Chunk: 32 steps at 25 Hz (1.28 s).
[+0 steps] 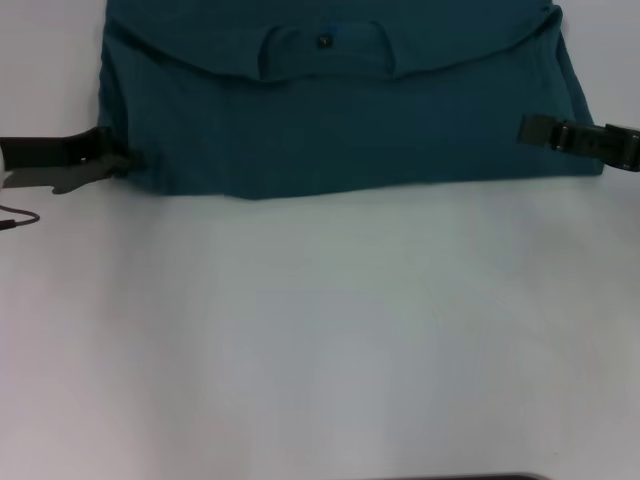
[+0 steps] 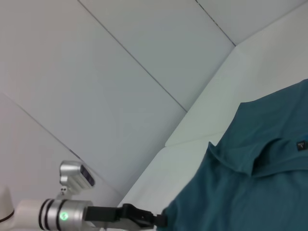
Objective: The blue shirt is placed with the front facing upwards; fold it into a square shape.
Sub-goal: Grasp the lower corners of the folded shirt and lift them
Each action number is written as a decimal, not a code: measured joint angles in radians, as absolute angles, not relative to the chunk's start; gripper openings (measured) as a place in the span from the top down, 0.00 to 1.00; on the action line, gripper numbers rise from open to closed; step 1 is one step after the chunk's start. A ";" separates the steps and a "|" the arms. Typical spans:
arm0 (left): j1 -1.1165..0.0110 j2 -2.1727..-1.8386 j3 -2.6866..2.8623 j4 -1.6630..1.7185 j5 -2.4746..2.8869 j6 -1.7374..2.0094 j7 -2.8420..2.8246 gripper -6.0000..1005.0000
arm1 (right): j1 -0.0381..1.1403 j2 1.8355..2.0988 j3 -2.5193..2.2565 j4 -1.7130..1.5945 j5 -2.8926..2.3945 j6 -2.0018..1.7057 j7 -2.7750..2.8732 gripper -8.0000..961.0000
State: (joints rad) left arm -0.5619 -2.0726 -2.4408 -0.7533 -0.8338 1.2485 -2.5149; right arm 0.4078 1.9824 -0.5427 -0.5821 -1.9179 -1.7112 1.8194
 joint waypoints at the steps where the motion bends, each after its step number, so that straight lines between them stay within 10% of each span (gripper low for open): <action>1: -0.561 -2.071 -2.455 -0.758 -0.835 1.271 -2.513 0.96 | 0.408 1.982 -0.543 -0.582 -1.918 -1.711 1.819 0.07; 16: -0.558 -1.982 -2.535 -0.774 -0.827 1.471 -2.537 0.99 | 0.557 1.855 -0.555 -0.718 -2.302 -1.538 2.208 0.07; 32: -0.574 -1.995 -2.535 -0.779 -0.834 1.493 -2.528 0.99 | 0.649 1.873 -0.616 -0.710 -2.503 -1.480 2.259 0.07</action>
